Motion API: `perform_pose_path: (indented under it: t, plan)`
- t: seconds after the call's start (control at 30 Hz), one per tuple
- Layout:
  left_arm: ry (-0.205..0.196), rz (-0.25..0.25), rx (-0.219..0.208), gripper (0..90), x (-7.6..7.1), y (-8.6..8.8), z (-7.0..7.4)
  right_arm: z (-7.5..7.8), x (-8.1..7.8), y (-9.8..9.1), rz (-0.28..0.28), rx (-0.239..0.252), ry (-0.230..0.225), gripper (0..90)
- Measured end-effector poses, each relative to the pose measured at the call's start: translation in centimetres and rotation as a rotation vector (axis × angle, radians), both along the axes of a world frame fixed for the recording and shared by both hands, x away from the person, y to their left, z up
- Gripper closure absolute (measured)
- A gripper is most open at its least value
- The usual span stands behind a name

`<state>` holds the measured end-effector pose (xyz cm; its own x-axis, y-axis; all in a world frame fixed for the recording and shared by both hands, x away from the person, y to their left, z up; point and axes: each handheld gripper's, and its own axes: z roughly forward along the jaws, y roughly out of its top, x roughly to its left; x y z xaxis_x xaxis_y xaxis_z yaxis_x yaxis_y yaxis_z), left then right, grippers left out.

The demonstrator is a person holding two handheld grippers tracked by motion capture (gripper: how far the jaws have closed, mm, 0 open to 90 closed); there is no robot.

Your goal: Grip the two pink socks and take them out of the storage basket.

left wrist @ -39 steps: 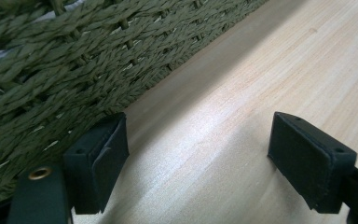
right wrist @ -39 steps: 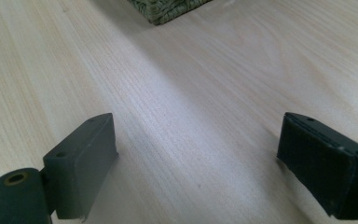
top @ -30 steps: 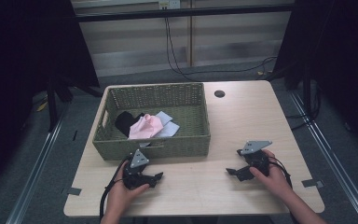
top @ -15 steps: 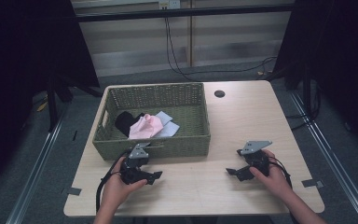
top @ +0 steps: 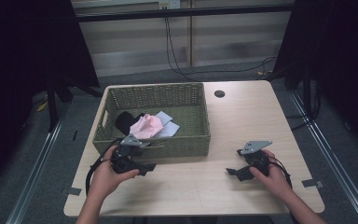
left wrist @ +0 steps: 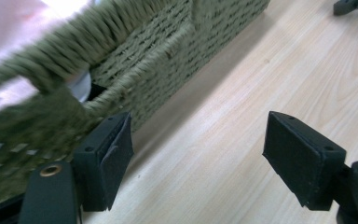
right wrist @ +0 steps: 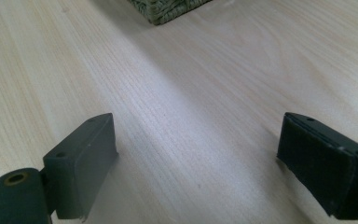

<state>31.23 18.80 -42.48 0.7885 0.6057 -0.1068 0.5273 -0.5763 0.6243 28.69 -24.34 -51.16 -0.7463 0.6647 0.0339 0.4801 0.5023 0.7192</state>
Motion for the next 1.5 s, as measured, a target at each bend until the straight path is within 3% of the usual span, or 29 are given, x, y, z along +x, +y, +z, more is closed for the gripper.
perform_pose_path:
  t: [0.23, 0.53, 0.9, 0.97, 1.0, 1.5]
  plan:
    - [0.016, -0.019, -0.015, 23.6, 0.7, 0.1, 2.1, 0.0, 0.0, 0.0, 0.0, 0.0, 0.0, 10.7]
    - [0.028, -0.028, 0.001, 23.6, 2.1, 0.2, 4.3, 0.0, 0.0, 0.0, 0.0, 0.0, 0.0, 10.7]
    - [0.046, 0.013, -0.015, 23.6, 3.8, 0.6, 6.0, 0.0, 0.0, 0.0, 0.0, 0.0, 0.0, 10.7]
    - [0.043, 0.011, -0.007, 23.7, 4.2, 0.5, 6.3, 0.0, 0.0, 0.0, 0.0, 0.0, 0.0, 10.7]
    - [0.043, -0.008, 0.02, 23.7, 4.4, 0.6, 6.6, 0.0, 0.0, 0.0, 0.0, 0.0, 0.0, 10.7]
    - [0.077, 0.044, 0.048, 23.8, 7.6, 0.6, 7.5, 0.0, 0.0, 0.0, 0.0, 0.0, 0.0, 10.7]
